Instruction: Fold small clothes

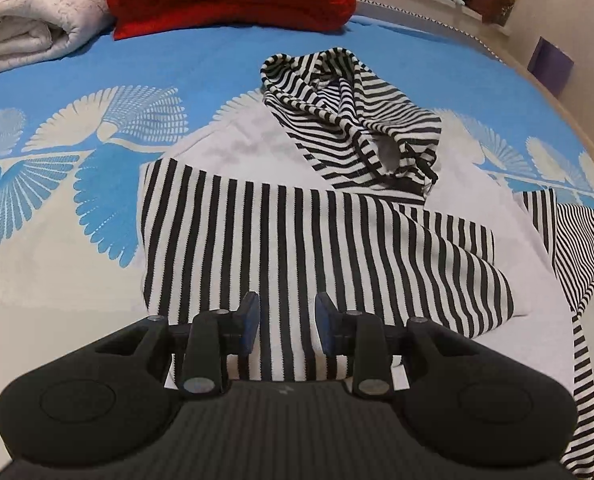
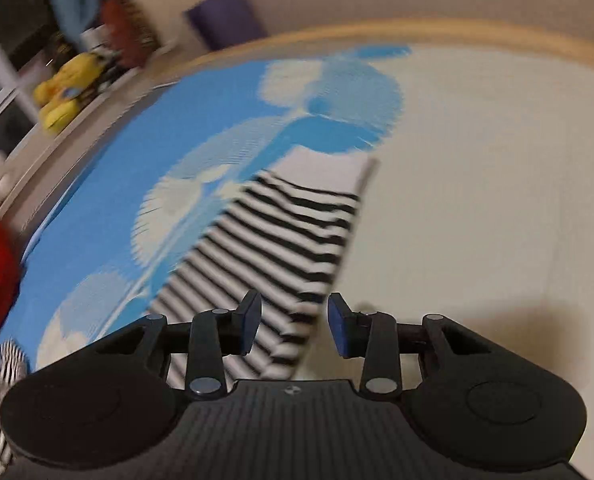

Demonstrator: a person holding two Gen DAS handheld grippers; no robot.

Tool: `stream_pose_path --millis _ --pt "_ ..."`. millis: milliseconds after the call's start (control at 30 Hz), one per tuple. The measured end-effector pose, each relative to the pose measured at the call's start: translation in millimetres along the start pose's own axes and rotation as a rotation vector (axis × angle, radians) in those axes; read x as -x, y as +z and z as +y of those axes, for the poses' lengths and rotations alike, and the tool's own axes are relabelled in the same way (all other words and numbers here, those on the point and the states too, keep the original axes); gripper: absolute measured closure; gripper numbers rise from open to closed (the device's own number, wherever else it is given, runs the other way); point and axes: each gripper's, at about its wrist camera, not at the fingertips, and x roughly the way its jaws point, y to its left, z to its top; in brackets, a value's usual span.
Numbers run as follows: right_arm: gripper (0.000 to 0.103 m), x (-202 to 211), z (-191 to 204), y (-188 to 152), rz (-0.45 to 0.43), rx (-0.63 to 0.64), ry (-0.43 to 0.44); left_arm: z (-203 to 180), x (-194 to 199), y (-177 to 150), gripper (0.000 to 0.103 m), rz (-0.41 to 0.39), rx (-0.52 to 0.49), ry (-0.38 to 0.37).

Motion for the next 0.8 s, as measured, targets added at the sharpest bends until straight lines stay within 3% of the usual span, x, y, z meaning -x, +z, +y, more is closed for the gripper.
stream_pose_path --millis 167,367,533,800 --pt "0.066 -32 -27 5 -0.039 -0.105 0.026 -6 -5 -5 0.069 0.014 -0.021 -0.003" --pt "0.066 -53 -25 16 -0.084 -0.140 0.064 -6 -9 -4 0.069 0.015 -0.028 0.004" --pt "0.066 -58 -23 14 -0.124 -0.145 0.066 -4 -12 -3 0.069 0.022 -0.027 0.017" --pt "0.076 -54 -22 11 -0.141 -0.147 0.032 -7 -10 -5 0.069 0.019 -0.032 0.016"
